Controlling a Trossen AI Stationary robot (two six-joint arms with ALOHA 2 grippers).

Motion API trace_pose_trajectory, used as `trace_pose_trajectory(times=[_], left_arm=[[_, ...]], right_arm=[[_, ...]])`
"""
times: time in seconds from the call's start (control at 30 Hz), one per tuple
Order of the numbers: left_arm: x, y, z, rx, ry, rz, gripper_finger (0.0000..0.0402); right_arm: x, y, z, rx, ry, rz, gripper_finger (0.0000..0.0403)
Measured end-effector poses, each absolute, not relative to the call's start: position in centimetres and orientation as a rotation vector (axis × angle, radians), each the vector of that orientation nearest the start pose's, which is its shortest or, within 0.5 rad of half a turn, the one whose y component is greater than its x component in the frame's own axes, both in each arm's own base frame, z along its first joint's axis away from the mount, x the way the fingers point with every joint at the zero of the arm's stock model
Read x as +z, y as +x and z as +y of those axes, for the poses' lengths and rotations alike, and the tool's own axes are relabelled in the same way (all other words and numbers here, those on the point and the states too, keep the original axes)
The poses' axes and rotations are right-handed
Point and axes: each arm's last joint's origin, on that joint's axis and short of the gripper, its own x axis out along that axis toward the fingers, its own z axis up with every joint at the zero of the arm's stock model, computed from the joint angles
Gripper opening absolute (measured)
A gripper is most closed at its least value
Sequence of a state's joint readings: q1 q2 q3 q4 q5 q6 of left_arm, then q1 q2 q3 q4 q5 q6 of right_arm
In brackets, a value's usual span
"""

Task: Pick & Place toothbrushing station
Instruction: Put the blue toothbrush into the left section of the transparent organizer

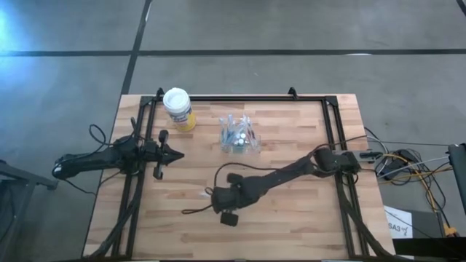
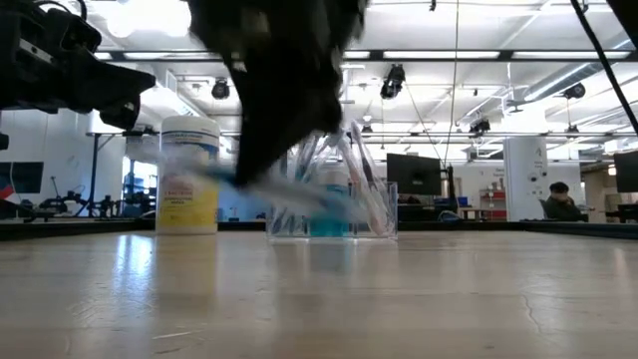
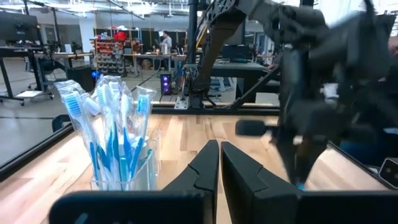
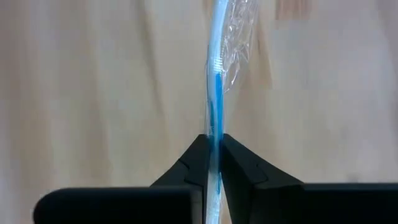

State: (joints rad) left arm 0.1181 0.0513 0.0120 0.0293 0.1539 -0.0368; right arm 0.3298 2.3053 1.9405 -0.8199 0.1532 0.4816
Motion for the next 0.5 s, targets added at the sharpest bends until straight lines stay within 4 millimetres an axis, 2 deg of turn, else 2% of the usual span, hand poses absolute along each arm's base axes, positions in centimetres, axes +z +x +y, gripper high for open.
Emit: trace_pose_trajectory(times=[0.13, 0.33, 0.43, 0.5], left_arm=[[16.7, 10.0, 0.7, -0.050, -0.044, 0.007, 0.0023], [16.7, 10.0, 0.7, -0.062, -0.066, 0.006, 0.0023], [16.7, 10.0, 0.6, -0.074, -0.076, 0.004, 0.0023], [16.7, 10.0, 0.6, -0.077, -0.082, 0.004, 0.0023]], right_arm=[[21.5, 45.8, 15.3, -0.023, 0.083, 0.998, 0.0023], [26.0, 44.0, 14.7, 0.106, -0.036, 0.741, 0.0022], [26.8, 42.2, 13.6, 0.139, -0.061, 0.601, 0.0022], [26.7, 40.9, 12.4, 0.138, -0.049, 0.505, 0.0022]])
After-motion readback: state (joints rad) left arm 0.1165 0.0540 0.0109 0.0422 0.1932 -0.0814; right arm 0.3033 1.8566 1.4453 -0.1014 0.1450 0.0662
